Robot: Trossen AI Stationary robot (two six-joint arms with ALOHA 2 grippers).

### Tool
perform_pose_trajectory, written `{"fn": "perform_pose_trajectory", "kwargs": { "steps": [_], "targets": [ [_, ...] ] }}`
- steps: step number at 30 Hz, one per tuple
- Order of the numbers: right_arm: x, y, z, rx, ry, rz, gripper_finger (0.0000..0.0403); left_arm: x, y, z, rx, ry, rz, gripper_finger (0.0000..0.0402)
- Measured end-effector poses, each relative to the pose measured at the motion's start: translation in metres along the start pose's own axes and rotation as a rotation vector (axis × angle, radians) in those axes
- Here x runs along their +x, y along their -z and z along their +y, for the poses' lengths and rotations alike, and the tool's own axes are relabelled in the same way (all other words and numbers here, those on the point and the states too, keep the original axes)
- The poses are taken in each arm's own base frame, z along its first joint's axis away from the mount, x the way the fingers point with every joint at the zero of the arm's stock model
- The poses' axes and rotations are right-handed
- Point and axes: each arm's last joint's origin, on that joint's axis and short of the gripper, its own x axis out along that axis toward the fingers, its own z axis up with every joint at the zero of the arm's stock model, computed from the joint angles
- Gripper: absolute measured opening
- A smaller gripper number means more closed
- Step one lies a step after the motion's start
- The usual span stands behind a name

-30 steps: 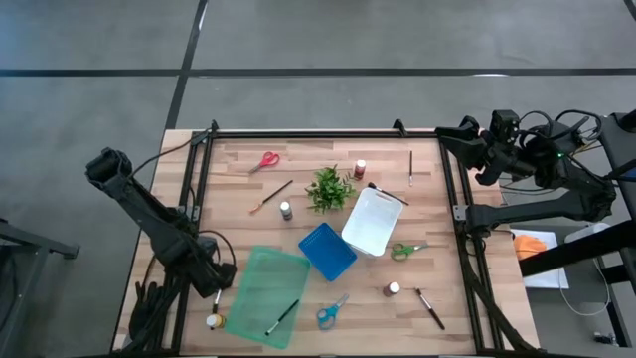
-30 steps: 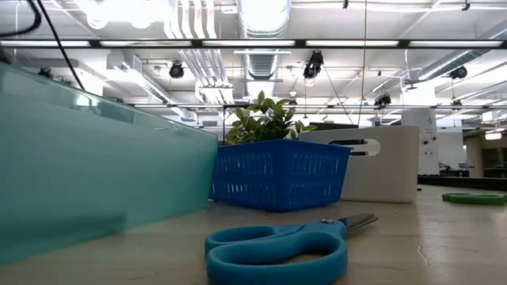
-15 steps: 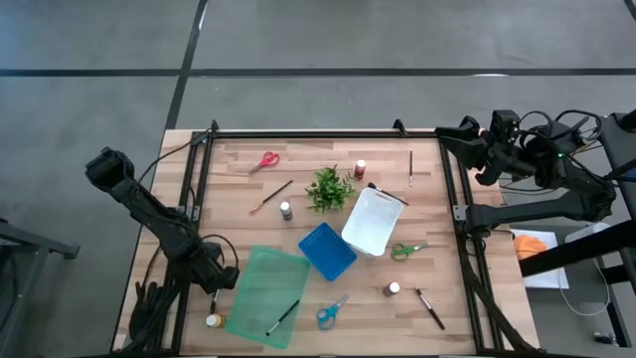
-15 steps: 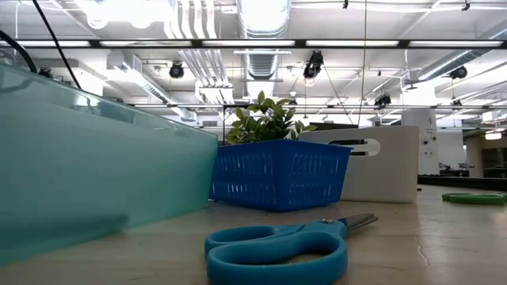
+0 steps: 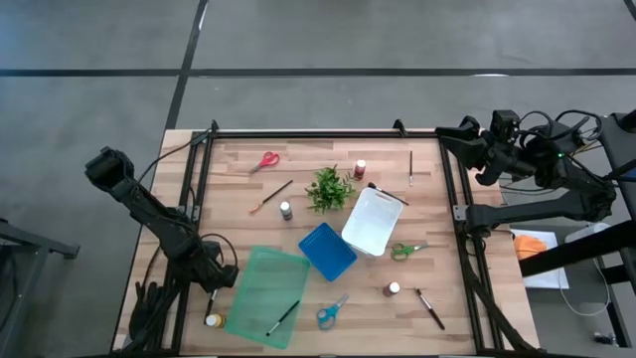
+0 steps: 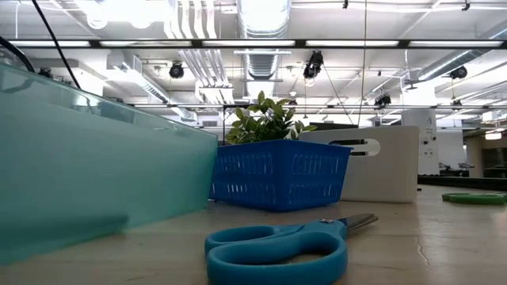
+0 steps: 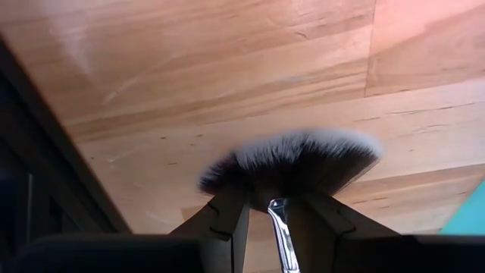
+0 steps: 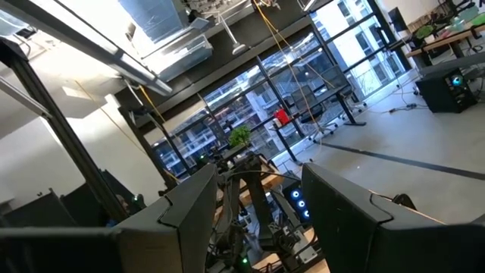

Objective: Pick & Place Paint Supplies
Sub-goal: Put the black highlighter brush into the green bin

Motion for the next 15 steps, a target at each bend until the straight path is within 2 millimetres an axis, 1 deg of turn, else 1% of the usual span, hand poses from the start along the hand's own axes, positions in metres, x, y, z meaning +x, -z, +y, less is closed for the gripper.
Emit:
{"fn": "perform_pose_trajectory", "kwargs": {
  "steps": [2, 4, 7, 8, 15],
  "targets": [
    [0.0000, 0.0000, 0.0000, -0.003, 0.000, 0.000, 0.0192, 0.0000, -0.0004, 0.0001, -0.002, -0.001, -0.004, 0.0084],
    [0.0000, 0.0000, 0.0000, -0.003, 0.000, 0.000, 0.0192, 0.0007, -0.0011, 0.0006, -0.002, 0.000, -0.006, 0.0068],
    [0.0000, 0.0000, 0.0000, -0.003, 0.000, 0.000, 0.0192, 0.0017, -0.0015, 0.0009, 0.008, 0.004, -0.003, 0.0024],
    [0.0000, 0.0000, 0.0000, -0.003, 0.000, 0.000, 0.0192, 0.0016, -0.0016, 0.0009, 0.014, 0.005, -0.005, 0.0014],
    [0.0000, 0.0000, 0.0000, -0.003, 0.000, 0.000, 0.0192, -0.0022, -0.0011, -0.0008, 0.032, 0.041, -0.042, 0.0004]
  ]
}}
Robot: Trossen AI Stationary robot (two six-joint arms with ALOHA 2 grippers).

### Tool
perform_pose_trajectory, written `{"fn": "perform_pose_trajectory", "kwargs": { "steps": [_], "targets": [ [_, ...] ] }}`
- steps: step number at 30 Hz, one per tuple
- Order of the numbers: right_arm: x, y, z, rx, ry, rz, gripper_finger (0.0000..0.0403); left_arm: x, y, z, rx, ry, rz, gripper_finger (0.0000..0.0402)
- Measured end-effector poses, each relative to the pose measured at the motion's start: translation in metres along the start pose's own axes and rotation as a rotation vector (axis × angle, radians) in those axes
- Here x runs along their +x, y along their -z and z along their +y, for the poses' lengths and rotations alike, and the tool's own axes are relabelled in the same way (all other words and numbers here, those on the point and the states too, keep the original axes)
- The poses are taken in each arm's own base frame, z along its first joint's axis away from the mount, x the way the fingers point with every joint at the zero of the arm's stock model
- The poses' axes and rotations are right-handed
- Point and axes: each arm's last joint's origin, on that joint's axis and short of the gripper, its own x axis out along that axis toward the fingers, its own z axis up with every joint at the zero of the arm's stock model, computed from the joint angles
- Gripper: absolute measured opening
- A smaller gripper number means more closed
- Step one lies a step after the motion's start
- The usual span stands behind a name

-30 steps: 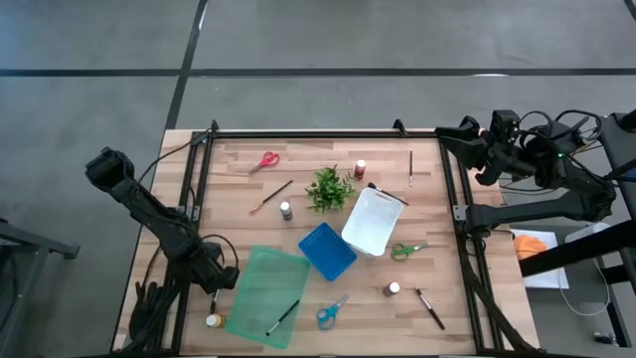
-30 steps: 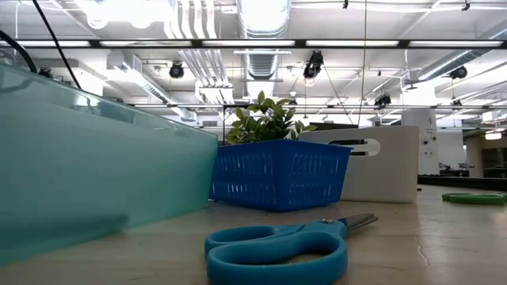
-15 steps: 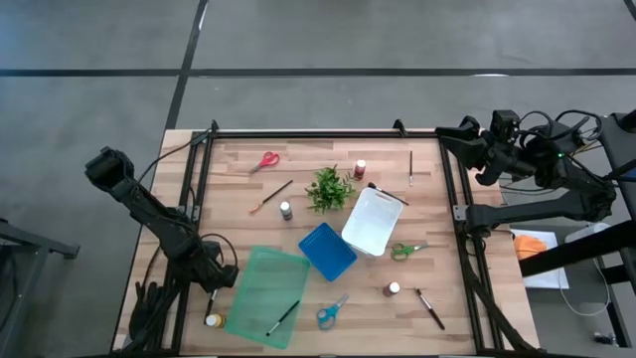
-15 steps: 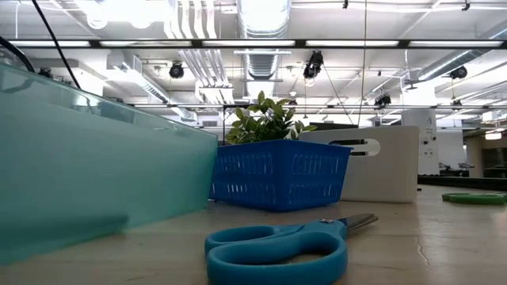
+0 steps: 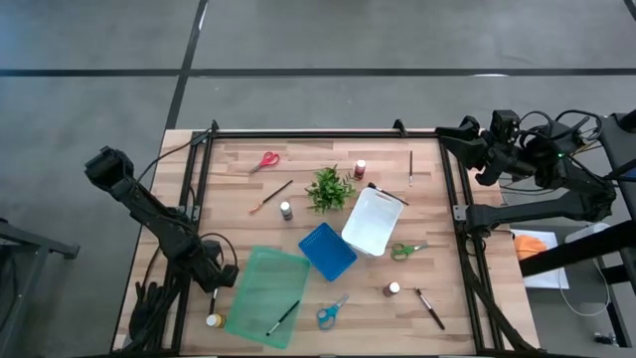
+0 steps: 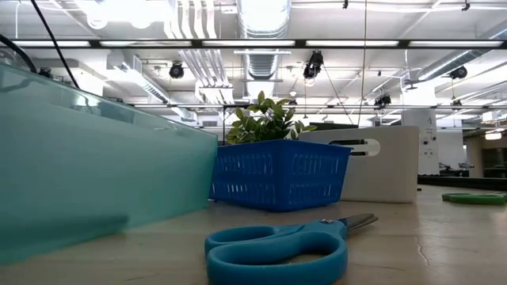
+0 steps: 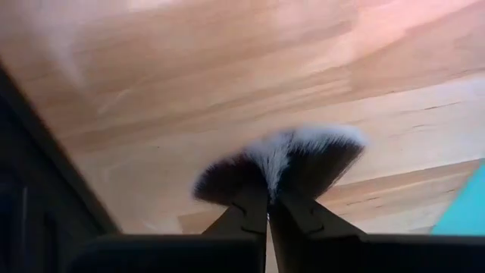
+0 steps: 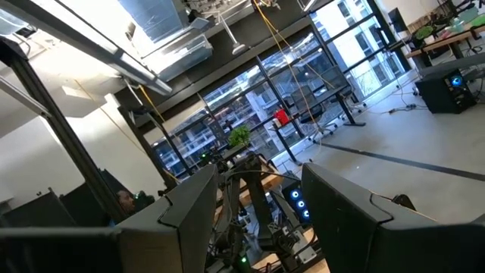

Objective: Pick & Place Paint Supplies
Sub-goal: Put the black highlighter brush into the green bin

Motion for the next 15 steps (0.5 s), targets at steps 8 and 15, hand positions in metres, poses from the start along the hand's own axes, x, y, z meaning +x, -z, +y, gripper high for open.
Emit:
{"fn": "perform_pose_trajectory", "kwargs": {
  "steps": [8, 15],
  "targets": [
    [0.001, 0.001, 0.000, -0.001, 0.002, 0.003, 0.0192, -0.035, 0.001, -0.003, 0.031, 0.042, -0.176, 0.0002],
    [0.004, 0.002, -0.001, -0.008, 0.008, 0.010, 0.0192, -0.076, -0.003, -0.002, 0.024, 0.155, -0.339, 0.0001]
  ]
}}
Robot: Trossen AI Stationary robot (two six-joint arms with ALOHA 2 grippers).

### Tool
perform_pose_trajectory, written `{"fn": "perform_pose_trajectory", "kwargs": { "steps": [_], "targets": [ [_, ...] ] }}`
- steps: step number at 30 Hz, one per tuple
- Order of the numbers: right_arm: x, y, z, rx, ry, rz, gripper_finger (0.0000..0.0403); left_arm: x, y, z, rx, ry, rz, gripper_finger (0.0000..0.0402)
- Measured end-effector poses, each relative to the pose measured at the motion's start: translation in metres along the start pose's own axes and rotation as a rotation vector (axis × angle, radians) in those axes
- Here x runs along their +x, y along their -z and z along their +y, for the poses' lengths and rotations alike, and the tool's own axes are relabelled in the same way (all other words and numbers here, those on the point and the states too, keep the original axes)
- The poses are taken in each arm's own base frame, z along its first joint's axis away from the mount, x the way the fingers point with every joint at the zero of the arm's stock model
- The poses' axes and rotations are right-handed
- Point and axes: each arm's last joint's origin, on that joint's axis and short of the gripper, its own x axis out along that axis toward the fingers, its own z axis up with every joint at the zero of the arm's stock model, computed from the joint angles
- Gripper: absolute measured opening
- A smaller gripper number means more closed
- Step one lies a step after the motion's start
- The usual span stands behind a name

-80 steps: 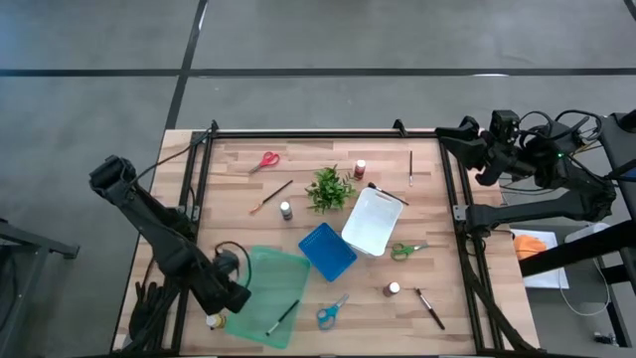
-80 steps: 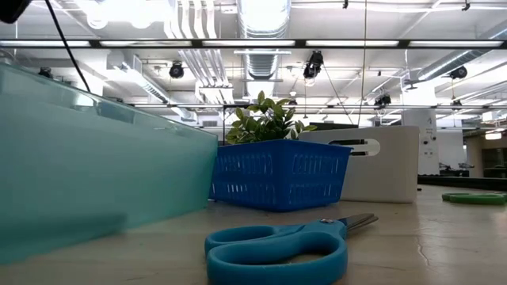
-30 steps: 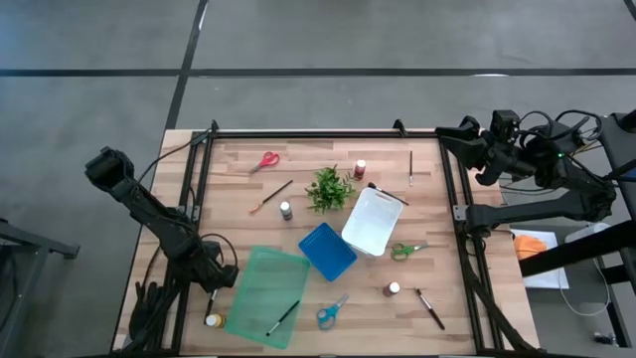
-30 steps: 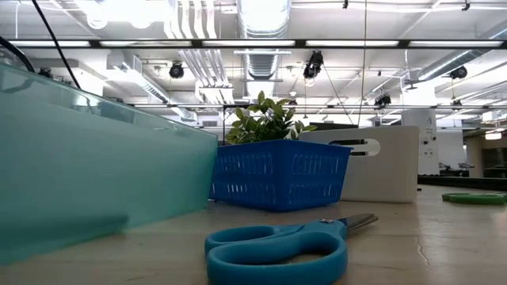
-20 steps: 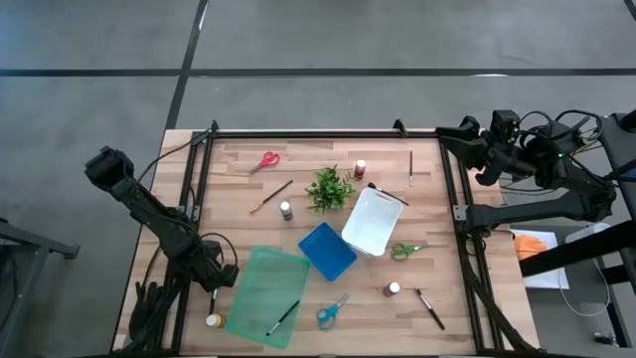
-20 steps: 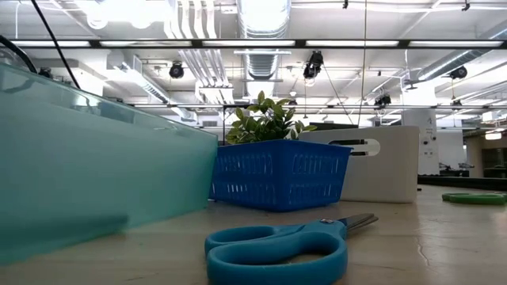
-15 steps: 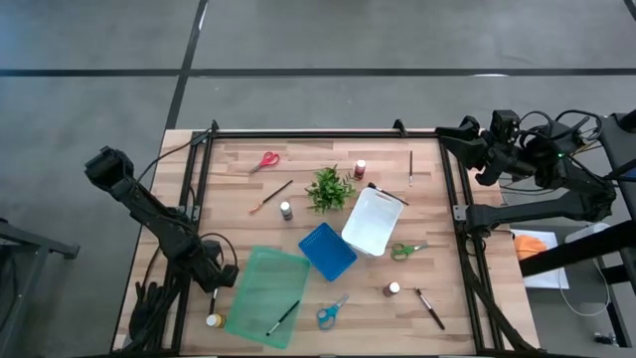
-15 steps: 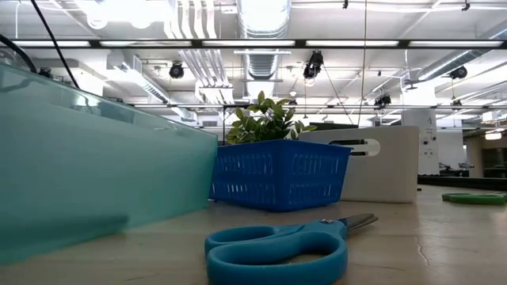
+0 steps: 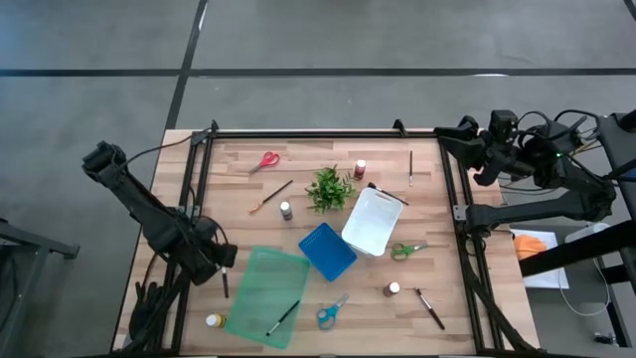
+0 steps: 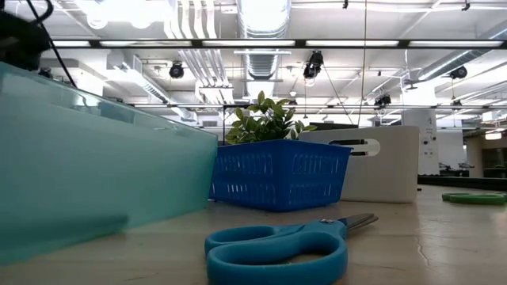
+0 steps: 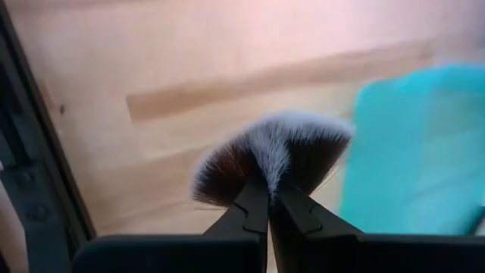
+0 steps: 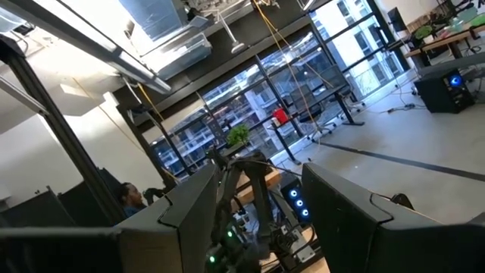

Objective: Pick & Place Paint Supplies
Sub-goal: Put the black highlighter brush into the green bin

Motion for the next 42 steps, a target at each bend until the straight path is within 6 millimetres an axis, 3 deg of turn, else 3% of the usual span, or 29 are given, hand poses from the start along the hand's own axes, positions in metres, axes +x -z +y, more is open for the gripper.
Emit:
{"fn": "perform_pose_trajectory", "kwargs": {
  "steps": [6, 12, 18, 23, 30, 42],
  "targets": [
    [0.004, 0.002, -0.001, -0.014, 0.009, 0.012, 0.0192, -0.029, -0.015, -0.011, 0.079, 0.096, -0.038, 0.0001],
    [0.007, 0.004, -0.001, -0.037, 0.013, 0.018, 0.0192, -0.043, -0.025, -0.047, 0.217, 0.262, -0.052, 0.0000],
    [0.009, 0.006, -0.002, -0.039, 0.017, 0.027, 0.0192, -0.021, -0.029, -0.088, 0.276, 0.327, -0.027, 0.0000],
    [0.009, 0.006, -0.002, -0.035, 0.015, 0.029, 0.0192, 0.008, -0.020, -0.111, 0.369, 0.312, 0.029, 0.0000],
    [0.008, 0.006, -0.002, -0.035, 0.014, 0.027, 0.0192, 0.036, -0.008, -0.123, 0.404, 0.260, 0.152, 0.0011],
    [0.008, 0.005, -0.002, -0.043, 0.013, 0.026, 0.0192, 0.035, -0.008, -0.124, 0.401, 0.278, 0.151, 0.0045]
  ]
}}
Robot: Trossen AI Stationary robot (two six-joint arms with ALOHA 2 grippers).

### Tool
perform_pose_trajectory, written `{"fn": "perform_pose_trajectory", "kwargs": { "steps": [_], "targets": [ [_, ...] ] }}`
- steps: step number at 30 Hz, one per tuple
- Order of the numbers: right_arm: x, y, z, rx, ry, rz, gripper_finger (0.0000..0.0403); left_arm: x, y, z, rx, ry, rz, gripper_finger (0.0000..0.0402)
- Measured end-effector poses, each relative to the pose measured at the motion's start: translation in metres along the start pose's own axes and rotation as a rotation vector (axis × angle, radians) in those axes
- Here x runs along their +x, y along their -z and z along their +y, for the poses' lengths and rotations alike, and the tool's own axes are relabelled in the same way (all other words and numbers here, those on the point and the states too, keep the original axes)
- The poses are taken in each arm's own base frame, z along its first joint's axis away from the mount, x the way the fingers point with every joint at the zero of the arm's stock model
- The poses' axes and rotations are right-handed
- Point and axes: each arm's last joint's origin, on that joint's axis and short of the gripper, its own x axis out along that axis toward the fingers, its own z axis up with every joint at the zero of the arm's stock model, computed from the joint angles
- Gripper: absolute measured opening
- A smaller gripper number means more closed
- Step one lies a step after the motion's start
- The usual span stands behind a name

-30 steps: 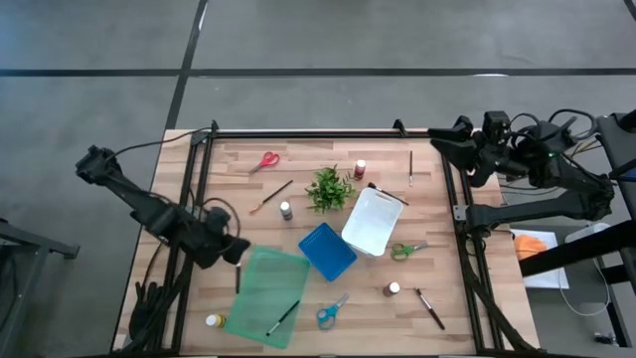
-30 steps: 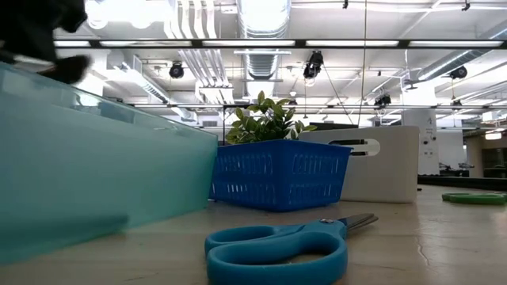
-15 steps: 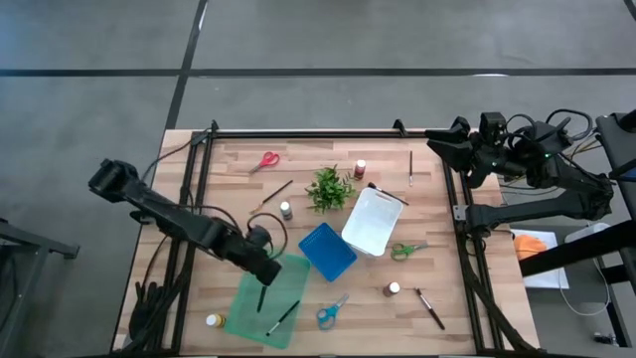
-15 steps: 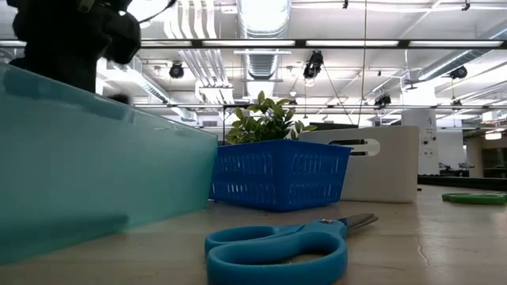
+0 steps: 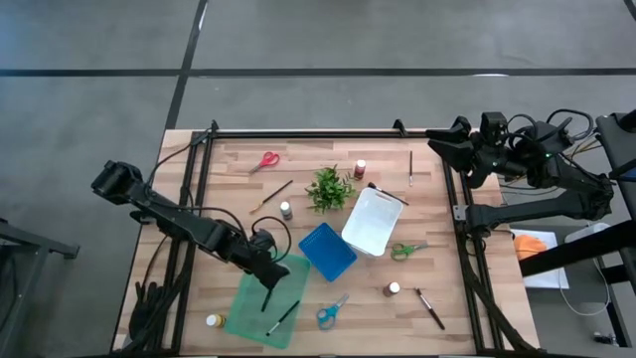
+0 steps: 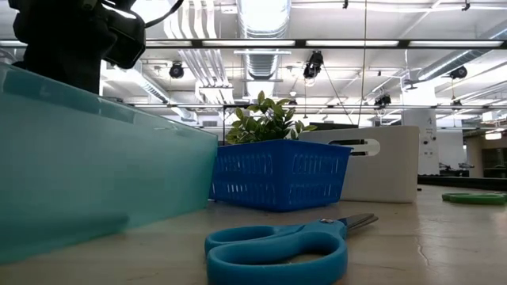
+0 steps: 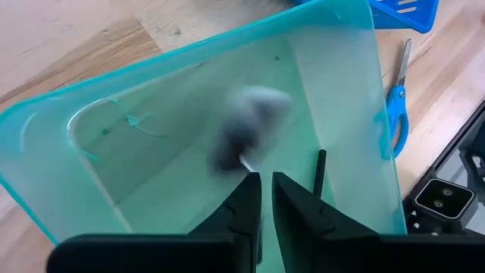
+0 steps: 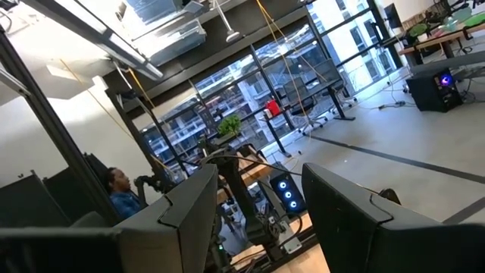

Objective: Pick & Place Paint Supplies
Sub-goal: Put the black highlighter brush into the green bin, then put the gold and black paintbrush into the green bin

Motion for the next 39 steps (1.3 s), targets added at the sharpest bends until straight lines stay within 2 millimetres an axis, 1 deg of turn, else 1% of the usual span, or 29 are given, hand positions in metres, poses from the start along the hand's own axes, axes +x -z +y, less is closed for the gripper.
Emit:
{"fn": "perform_pose_trajectory", "kwargs": {
  "steps": [5, 7, 10, 14, 16, 19, 21, 23, 27, 31, 35, 39],
  "targets": [
    [0.000, 0.000, 0.000, -0.002, 0.000, 0.000, 0.0192, -0.001, 0.000, 0.000, 0.000, 0.002, -0.003, 0.0046],
    [0.000, 0.000, 0.000, -0.002, 0.000, 0.001, 0.0192, -0.005, -0.001, 0.000, 0.003, 0.016, -0.015, 0.0046],
    [0.000, 0.000, 0.000, -0.002, 0.000, 0.001, 0.0192, -0.021, -0.004, 0.000, 0.048, 0.061, -0.096, 0.0046],
    [0.000, 0.000, 0.000, -0.003, 0.001, 0.001, 0.0192, -0.056, -0.015, 0.004, 0.109, 0.117, -0.331, 0.0047],
    [0.000, 0.000, 0.000, -0.002, 0.001, 0.001, 0.0192, -0.075, -0.022, 0.012, 0.126, 0.101, -0.459, 0.0047],
    [0.000, 0.000, 0.000, -0.001, 0.001, 0.001, 0.0192, -0.096, -0.036, 0.030, 0.153, 0.005, -0.592, 0.0047],
    [0.001, 0.001, 0.000, -0.001, 0.002, 0.004, 0.0192, -0.104, -0.046, 0.045, 0.163, -0.086, -0.608, 0.0047],
    [0.001, 0.001, 0.000, 0.000, 0.002, 0.004, 0.0192, -0.108, -0.059, 0.060, 0.142, -0.164, -0.581, 0.0047],
    [0.001, 0.001, 0.000, 0.001, 0.003, 0.003, 0.0192, -0.107, -0.085, 0.084, 0.097, -0.248, -0.441, 0.0047],
    [0.001, 0.001, 0.000, 0.001, 0.002, 0.002, 0.0192, -0.095, -0.102, 0.101, 0.117, -0.374, -0.327, 0.0047],
    [0.003, 0.002, 0.000, 0.001, 0.004, 0.006, 0.0192, -0.073, -0.116, 0.110, 0.129, -0.472, -0.215, 0.0047],
    [0.004, 0.003, -0.001, 0.000, 0.008, 0.012, 0.0192, -0.047, -0.123, 0.113, 0.159, -0.549, -0.099, 0.0047]
  ]
}}
